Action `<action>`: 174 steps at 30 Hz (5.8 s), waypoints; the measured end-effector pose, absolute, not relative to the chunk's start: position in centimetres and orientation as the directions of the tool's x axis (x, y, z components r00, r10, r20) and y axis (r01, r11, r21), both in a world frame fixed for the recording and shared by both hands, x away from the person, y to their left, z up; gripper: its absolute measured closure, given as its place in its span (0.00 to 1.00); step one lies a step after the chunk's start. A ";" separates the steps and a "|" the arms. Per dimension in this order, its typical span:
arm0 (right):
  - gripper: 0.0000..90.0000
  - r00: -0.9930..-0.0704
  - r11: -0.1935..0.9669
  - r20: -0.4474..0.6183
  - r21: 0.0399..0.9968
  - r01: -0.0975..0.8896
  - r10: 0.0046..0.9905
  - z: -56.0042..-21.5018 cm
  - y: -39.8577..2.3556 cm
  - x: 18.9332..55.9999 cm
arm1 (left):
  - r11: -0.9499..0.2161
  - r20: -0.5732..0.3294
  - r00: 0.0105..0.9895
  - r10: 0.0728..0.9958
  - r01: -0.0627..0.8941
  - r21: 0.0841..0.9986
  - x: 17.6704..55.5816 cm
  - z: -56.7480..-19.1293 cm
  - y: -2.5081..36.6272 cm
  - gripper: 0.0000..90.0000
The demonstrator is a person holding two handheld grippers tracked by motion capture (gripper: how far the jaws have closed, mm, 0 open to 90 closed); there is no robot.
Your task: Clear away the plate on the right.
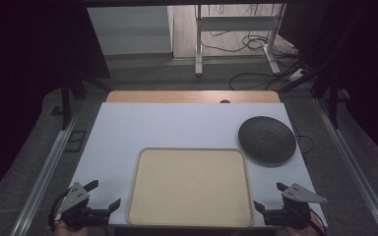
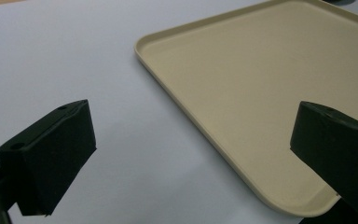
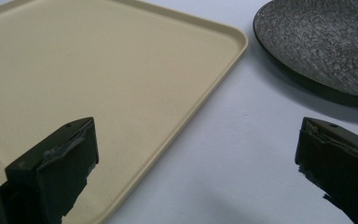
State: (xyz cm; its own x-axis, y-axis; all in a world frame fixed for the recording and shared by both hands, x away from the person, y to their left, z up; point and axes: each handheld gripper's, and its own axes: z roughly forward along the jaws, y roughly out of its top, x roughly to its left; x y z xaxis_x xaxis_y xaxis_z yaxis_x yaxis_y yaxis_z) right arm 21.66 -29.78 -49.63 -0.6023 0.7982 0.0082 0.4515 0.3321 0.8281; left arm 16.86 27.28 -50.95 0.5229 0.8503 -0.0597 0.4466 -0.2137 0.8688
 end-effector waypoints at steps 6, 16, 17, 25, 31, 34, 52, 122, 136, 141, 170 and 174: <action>0.00 -0.599 0.339 0.001 0.824 0.454 0.800 -49.7 -29.6 21.7 | -0.219 -0.053 0.522 0.851 0.446 0.868 16.9 -51.0 27.2 0.00; 0.00 -0.592 0.312 0.024 0.832 0.458 0.806 -49.8 -29.7 21.7 | -0.243 -0.033 0.522 0.852 0.451 0.859 17.0 -51.1 27.0 0.00; 0.00 -0.591 0.309 0.025 0.834 0.458 0.806 -49.8 -29.7 21.7 | -0.246 -0.031 0.522 0.852 0.451 0.858 17.0 -51.1 27.0 0.00; 0.00 -0.595 0.315 0.025 0.830 0.460 0.803 -49.9 -29.6 21.8 | -0.244 -0.031 0.518 0.855 0.453 0.858 17.0 -51.1 27.0 0.00; 0.00 -0.592 0.303 0.038 0.832 0.465 0.805 -49.8 -29.5 22.1 | -0.250 -0.027 0.520 0.854 0.454 0.855 17.1 -51.1 27.0 0.00; 0.00 -0.594 0.316 0.030 0.825 0.469 0.804 -49.7 -29.4 22.5 | -0.249 -0.026 0.519 0.854 0.454 0.856 17.1 -51.1 27.0 0.00; 0.01 -0.606 0.349 0.028 0.796 0.495 0.795 -49.7 -29.2 24.5 | -0.256 -0.023 0.520 0.854 0.459 0.851 17.1 -51.2 26.8 0.00; 0.37 -0.515 0.748 -0.544 0.514 0.420 0.662 -50.6 -27.7 31.7 | -0.283 -0.001 0.518 0.855 0.469 0.837 17.3 -51.3 26.9 0.00; 0.43 -0.469 0.863 -0.726 0.386 0.327 0.503 -51.4 -26.6 32.2 | -0.284 0.002 0.516 0.857 0.469 0.836 17.3 -51.2 26.9 0.00; 0.44 -0.464 0.890 -0.763 0.339 0.305 0.450 -51.8 -26.3 32.4 | -0.283 0.003 0.513 0.858 0.468 0.837 17.3 -51.2 27.0 0.00; 0.68 -0.411 0.974 -0.899 0.063 0.219 0.151 -54.7 -24.1 34.1 | -0.288 0.005 0.516 0.857 0.470 0.834 17.4 -51.2 26.9 0.00; 0.72 -0.403 0.976 -0.907 0.038 0.215 0.124 -55.1 -23.9 34.1 | -0.288 0.004 0.517 0.856 0.471 0.834 17.4 -51.2 26.9 0.00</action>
State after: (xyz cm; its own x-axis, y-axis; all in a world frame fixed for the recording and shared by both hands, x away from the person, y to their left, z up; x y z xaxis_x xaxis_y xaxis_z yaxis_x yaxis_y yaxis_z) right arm 34.14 -23.87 -55.06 -0.4033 0.1242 -0.9066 0.2155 0.9758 0.0379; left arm 17.39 26.91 -51.24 0.5169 0.8560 0.0037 0.4709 -0.2879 0.8339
